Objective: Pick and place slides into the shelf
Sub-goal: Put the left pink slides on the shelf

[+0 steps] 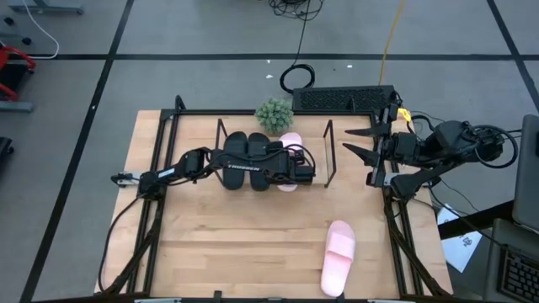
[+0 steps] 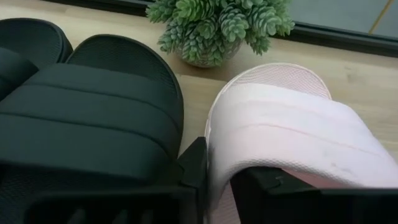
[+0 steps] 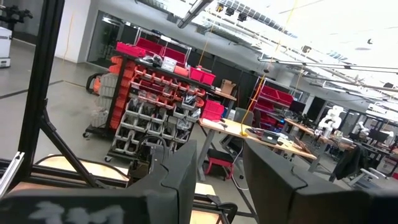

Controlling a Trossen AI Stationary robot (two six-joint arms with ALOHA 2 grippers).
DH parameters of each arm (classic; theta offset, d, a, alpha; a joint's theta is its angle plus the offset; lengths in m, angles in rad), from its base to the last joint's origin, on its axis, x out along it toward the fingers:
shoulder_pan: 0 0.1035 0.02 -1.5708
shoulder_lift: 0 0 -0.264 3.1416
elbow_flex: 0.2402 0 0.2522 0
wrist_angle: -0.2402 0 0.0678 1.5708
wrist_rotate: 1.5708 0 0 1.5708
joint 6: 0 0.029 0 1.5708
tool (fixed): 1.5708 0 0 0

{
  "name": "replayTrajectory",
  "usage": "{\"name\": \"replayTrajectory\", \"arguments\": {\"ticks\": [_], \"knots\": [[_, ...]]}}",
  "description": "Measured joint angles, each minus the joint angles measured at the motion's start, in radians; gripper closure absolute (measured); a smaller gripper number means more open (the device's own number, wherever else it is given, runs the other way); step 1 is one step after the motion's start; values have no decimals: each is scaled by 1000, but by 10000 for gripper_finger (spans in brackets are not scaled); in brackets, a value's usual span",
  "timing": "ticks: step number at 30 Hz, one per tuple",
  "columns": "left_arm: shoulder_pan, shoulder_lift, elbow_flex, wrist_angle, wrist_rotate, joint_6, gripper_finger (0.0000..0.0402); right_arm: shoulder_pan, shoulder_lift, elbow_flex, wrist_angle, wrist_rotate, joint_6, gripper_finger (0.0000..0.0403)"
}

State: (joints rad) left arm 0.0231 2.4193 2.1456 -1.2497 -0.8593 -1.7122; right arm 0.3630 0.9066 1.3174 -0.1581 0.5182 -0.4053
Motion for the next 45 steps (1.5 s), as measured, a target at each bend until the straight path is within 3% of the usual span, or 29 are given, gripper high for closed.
{"name": "replayTrajectory", "arguments": {"ticks": [12, 45], "knots": [[2, -1, 0, 23, 0, 1, 278, 0, 0, 0, -5, 0, 0, 282], [-10, -1, 0, 83, -41, 46, 277, 0, 0, 0, -12, -4, 26, 282]]}}
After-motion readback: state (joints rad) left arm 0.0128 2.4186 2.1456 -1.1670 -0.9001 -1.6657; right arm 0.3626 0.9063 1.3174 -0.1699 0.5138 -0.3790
